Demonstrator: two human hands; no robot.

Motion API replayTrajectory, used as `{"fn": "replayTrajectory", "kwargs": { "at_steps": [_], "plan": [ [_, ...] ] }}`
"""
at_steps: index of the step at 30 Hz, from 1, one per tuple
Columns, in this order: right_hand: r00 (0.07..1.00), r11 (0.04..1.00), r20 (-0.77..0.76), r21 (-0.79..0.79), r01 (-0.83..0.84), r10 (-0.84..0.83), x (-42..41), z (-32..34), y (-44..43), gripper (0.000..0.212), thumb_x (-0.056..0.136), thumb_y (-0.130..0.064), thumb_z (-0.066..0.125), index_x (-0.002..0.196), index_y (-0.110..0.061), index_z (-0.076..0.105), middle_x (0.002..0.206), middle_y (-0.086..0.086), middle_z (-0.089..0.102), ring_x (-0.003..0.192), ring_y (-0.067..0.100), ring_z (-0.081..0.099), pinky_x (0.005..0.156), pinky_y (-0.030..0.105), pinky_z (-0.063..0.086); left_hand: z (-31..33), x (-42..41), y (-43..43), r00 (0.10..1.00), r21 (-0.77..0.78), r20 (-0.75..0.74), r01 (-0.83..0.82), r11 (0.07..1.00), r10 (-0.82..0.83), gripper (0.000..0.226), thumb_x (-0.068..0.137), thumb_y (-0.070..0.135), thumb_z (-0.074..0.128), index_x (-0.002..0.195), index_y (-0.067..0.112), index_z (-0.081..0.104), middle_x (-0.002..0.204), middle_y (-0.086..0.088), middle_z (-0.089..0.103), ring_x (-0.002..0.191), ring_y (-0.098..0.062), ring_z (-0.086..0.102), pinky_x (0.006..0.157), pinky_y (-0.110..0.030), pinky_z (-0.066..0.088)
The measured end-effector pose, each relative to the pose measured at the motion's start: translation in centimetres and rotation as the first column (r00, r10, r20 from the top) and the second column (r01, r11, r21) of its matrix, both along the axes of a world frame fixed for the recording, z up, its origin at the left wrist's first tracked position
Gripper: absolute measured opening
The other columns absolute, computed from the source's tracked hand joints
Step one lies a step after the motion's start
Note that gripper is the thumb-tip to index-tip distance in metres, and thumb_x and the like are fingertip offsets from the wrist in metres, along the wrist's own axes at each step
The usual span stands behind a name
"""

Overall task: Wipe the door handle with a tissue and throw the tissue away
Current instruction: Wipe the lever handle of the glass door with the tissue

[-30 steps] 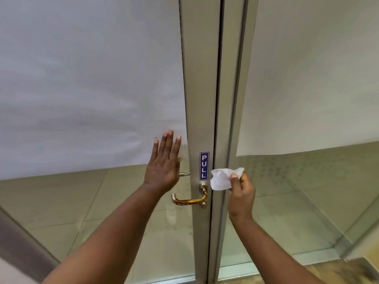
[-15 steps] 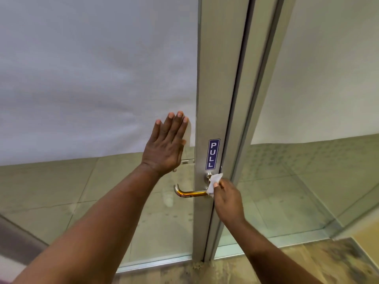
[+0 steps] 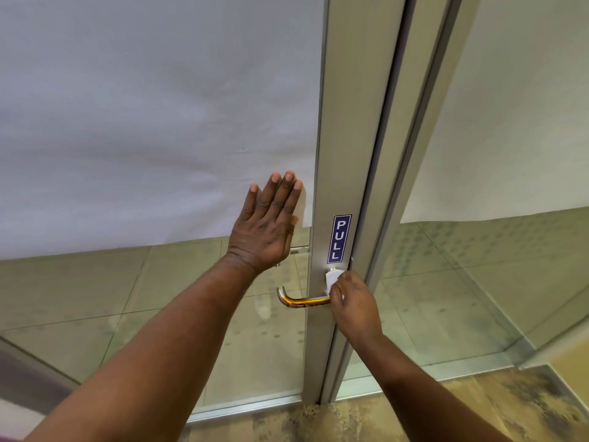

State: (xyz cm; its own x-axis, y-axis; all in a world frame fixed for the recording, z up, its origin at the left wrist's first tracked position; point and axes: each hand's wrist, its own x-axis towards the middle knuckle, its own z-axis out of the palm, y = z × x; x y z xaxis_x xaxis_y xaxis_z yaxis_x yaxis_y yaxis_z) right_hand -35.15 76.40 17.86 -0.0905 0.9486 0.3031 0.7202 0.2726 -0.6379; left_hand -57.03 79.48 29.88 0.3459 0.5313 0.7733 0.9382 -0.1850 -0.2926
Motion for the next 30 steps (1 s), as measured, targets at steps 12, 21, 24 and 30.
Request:
{"fn": "replayTrajectory", "kwargs": {
  "at_steps": [12, 21, 24, 30],
  "plan": [
    [0.864, 0.942, -0.423, -0.300, 0.151, -0.273, -0.3, 0.5, 0.4, 0.012, 0.089, -0.029, 0.064, 0.081, -0.031, 0.072, 0.071, -0.015, 0.075, 0.062, 0.006, 0.071, 0.057, 0.030, 0.060, 0.0, 0.0, 0.0, 1.000, -0.013, 0.002, -0.005, 1.000, 0.005, 0.075, 0.103, 0.031, 0.033, 0.161, 0.012, -0.011, 0.167, -0.005, -0.027, 0.154, -0.023, -0.023, 0.125, -0.043, -0.015],
    [0.960, 0.969, -0.151, -0.111, 0.221, -0.236, -1.4, 0.4, 0.5, 0.025, 0.091, -0.040, 0.069, 0.106, -0.020, 0.073, 0.104, -0.005, 0.067, 0.085, 0.012, 0.061, 0.059, 0.024, 0.051, -0.2, 0.0, 0.2, 1.000, 0.004, 0.009, 0.015, 1.000, -0.015, 0.074, 0.103, 0.030, 0.034, 0.161, 0.012, -0.007, 0.168, -0.004, -0.023, 0.155, -0.023, -0.019, 0.126, -0.043, -0.012],
    [0.845, 0.937, -0.433, -0.285, 0.203, -0.314, -1.6, 0.7, 0.7, 0.010, 0.087, -0.026, 0.074, 0.090, -0.017, 0.076, 0.088, 0.002, 0.074, 0.066, 0.013, 0.071, 0.051, 0.031, 0.061, -0.2, 0.0, 0.2, 1.000, 0.004, 0.006, 0.007, 1.000, -0.007, 0.074, 0.103, 0.030, 0.036, 0.161, 0.012, -0.006, 0.168, -0.005, -0.023, 0.155, -0.023, -0.019, 0.126, -0.044, -0.012],
    [0.575, 0.856, -0.658, -0.490, 0.163, -0.486, -1.8, 0.5, 1.6, 0.014, 0.078, -0.018, 0.082, 0.068, -0.018, 0.073, 0.056, -0.007, 0.071, 0.054, 0.010, 0.067, 0.050, 0.019, 0.049, -0.3, -0.1, 0.3, 1.000, 0.002, 0.001, 0.002, 1.000, -0.002, 0.074, 0.103, 0.031, 0.035, 0.162, 0.012, -0.006, 0.168, -0.005, -0.022, 0.155, -0.024, -0.019, 0.125, -0.044, -0.013]
  ]
}}
